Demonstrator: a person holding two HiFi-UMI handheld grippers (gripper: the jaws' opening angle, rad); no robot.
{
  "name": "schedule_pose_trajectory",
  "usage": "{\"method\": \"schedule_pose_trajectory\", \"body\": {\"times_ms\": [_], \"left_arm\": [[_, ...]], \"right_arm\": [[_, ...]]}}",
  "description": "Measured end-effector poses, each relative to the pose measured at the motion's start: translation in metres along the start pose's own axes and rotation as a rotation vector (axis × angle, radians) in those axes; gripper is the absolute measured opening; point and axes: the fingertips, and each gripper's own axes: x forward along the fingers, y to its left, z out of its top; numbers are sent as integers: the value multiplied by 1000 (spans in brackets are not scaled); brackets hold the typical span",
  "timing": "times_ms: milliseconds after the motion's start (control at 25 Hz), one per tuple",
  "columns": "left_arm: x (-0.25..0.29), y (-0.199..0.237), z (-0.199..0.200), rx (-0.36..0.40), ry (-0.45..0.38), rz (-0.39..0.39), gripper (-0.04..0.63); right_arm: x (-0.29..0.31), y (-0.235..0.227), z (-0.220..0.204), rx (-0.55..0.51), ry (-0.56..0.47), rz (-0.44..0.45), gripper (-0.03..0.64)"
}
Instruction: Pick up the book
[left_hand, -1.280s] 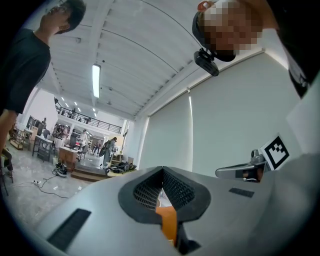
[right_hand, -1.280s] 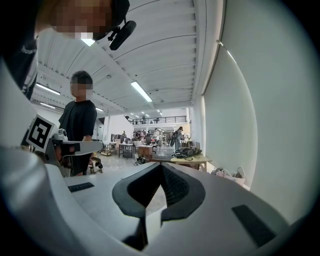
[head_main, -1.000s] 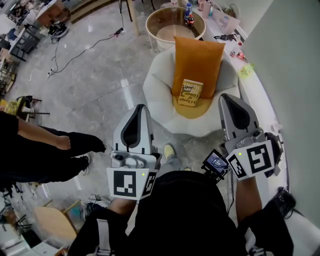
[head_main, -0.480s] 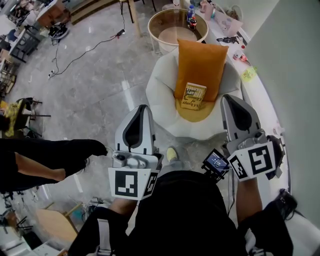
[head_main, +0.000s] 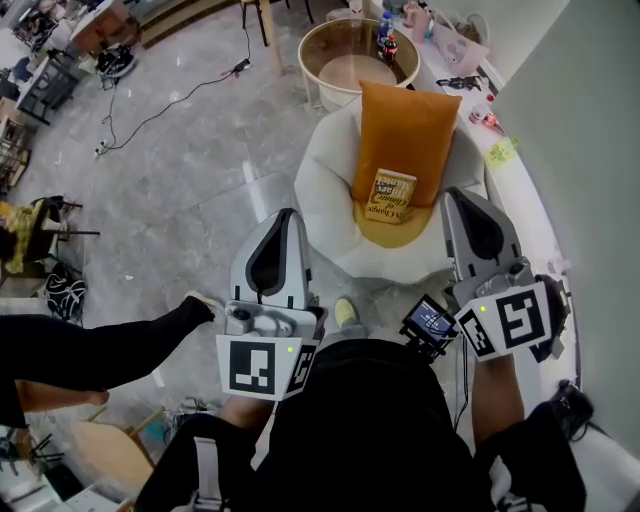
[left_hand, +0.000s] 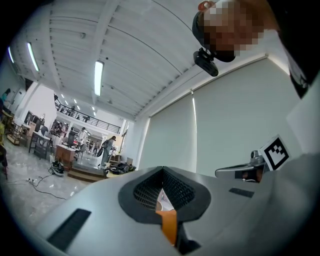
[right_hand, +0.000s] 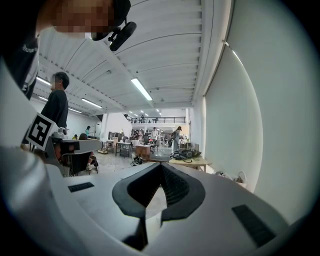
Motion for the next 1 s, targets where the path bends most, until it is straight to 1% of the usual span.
{"method": "schedule_pose_trajectory", "body": {"times_ms": [240, 440, 640, 1000], "left_arm": [[2, 14, -5, -9, 6, 3, 11], [3, 16, -10, -22, 19, 1, 11], [3, 17, -9, -24, 8, -1, 11], [1, 11, 3, -18, -8, -7, 11]], "right_arm": [[15, 6, -1, -8, 4, 1, 9], [17, 8, -2, -8, 10, -2, 9], [15, 8, -5, -16, 20, -6, 9], [10, 9, 6, -36, 10, -3, 9]]}}
